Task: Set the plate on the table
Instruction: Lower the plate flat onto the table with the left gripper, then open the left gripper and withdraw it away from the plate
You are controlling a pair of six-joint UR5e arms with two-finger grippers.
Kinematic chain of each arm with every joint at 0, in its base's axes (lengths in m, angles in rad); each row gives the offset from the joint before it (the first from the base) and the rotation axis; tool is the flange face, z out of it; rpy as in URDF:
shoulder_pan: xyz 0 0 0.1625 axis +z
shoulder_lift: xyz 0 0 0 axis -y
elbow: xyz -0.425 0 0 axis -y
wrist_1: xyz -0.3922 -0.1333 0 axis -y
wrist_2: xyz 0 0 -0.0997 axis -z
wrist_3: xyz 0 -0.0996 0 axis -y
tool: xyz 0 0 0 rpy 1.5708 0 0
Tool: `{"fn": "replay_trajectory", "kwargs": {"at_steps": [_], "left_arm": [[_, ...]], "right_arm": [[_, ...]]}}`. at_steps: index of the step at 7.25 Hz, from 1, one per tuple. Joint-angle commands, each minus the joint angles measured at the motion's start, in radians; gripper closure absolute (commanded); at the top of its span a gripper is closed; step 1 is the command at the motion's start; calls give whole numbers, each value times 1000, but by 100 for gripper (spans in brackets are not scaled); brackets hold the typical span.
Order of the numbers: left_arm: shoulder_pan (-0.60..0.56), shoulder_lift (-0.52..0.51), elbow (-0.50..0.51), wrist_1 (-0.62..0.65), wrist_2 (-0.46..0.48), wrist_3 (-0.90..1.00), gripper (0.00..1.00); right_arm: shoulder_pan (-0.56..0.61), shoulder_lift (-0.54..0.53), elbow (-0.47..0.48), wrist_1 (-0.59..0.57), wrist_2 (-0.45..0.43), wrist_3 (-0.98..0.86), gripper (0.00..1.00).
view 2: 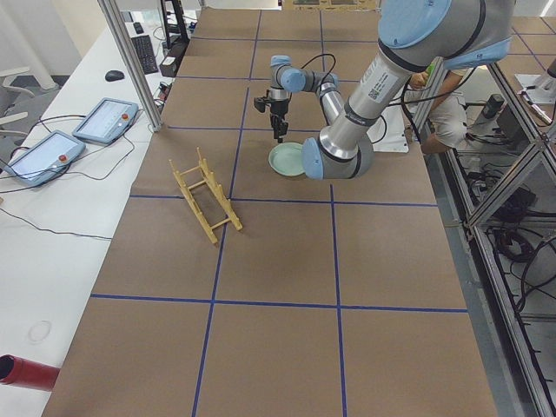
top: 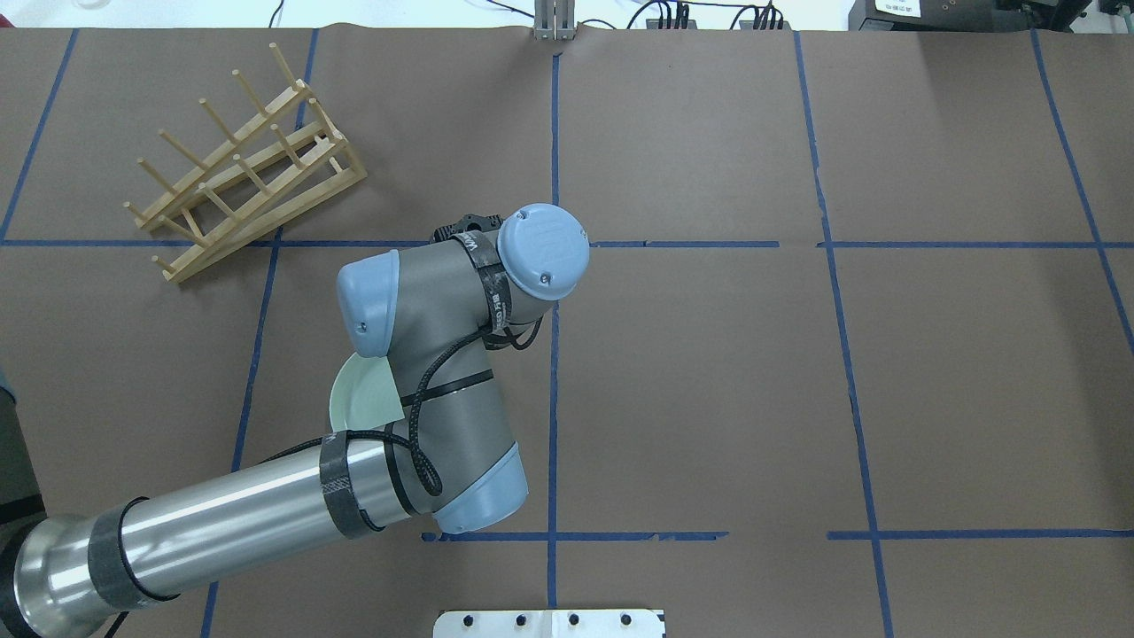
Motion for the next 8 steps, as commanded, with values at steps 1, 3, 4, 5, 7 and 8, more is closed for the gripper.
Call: {"fn": "replay_trajectory", "kwargs": {"at_steps": [1,3,4,5,7,8], "left_arm": [[-143,111,-192,7,-2,205,0],[-364,247,-306,6,-183,530,0],[-483,315,-306,-8,-250,727,0],[-630,406,-302,-54,-338,959,0],[-945,656,-271,-236,-480,1347,0],[-1044,761,-224,-303,-568,1469,0]], "right_arm": [[0,-1,0,0,0,0,0],[0,1,0,0,0,0,0],[0,-1,0,0,0,0,0],[0,-1,0,0,0,0,0],[0,1,0,0,0,0,0],[0,1,0,0,0,0,0]]}}
